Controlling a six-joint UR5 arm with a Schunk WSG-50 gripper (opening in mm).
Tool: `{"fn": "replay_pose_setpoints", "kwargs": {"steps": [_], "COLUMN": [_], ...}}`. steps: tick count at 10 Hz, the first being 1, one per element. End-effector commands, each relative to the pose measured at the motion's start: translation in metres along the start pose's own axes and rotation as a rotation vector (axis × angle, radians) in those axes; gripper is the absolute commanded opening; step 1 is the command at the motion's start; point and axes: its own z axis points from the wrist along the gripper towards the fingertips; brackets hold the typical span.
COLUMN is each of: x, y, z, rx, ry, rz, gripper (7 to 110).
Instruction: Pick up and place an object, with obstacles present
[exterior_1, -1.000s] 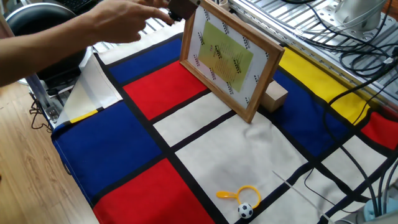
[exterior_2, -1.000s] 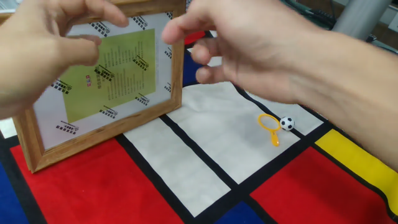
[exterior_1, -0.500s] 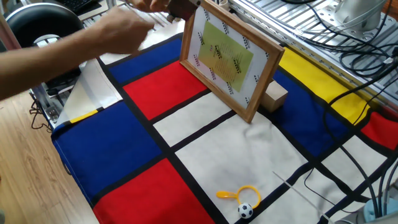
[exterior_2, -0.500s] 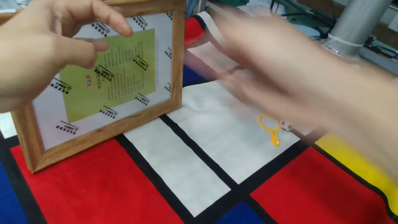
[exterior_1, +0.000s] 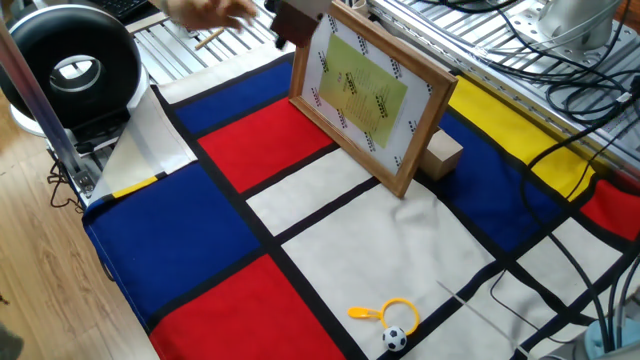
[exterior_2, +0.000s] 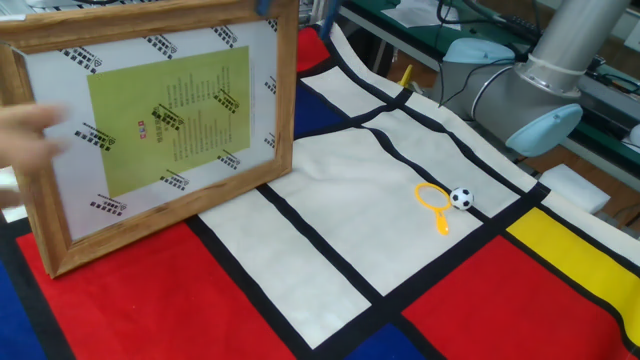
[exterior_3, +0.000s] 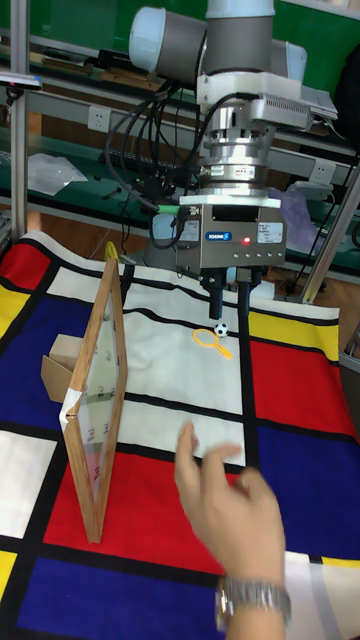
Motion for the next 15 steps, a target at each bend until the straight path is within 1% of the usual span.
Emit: {"fn": "replay_pose_setpoints", "kwargs": {"steps": [1, 2, 3, 6, 7, 8, 9, 10, 11, 12, 13, 14, 15], "x": [0.007, 0.006, 0.004, 0.007, 0.011, 0.019, 0.021, 0.032, 0.066, 0.11, 0.123, 0.131, 0.144], "y": [0.012, 0.003, 0.001, -0.001, 0.003, 0.01, 0.029, 0.045, 0.053, 0.041, 0.035, 0.034, 0.024], "z": [0.001, 0.001, 0.0, -0.001, -0.002, -0.005, -0.01, -0.02, -0.037, -0.057, -0.068, -0.074, -0.079], "rx": [-0.029, 0.01, 0.015, 0.027, 0.015, -0.009, -0.065, -0.107, -0.136, -0.099, -0.091, -0.105, -0.116], "ry": [0.05, 0.042, 0.034, 0.046, 0.058, 0.09, 0.095, 0.129, 0.231, 0.371, 0.397, 0.394, 0.398], "rz": [0.051, 0.054, 0.071, 0.119, 0.12, 0.105, 0.101, 0.096, 0.043, -0.044, -0.075, -0.089, -0.128], "gripper": [7, 7, 7, 7, 7, 7, 7, 7, 7, 7, 7, 7, 7]}}
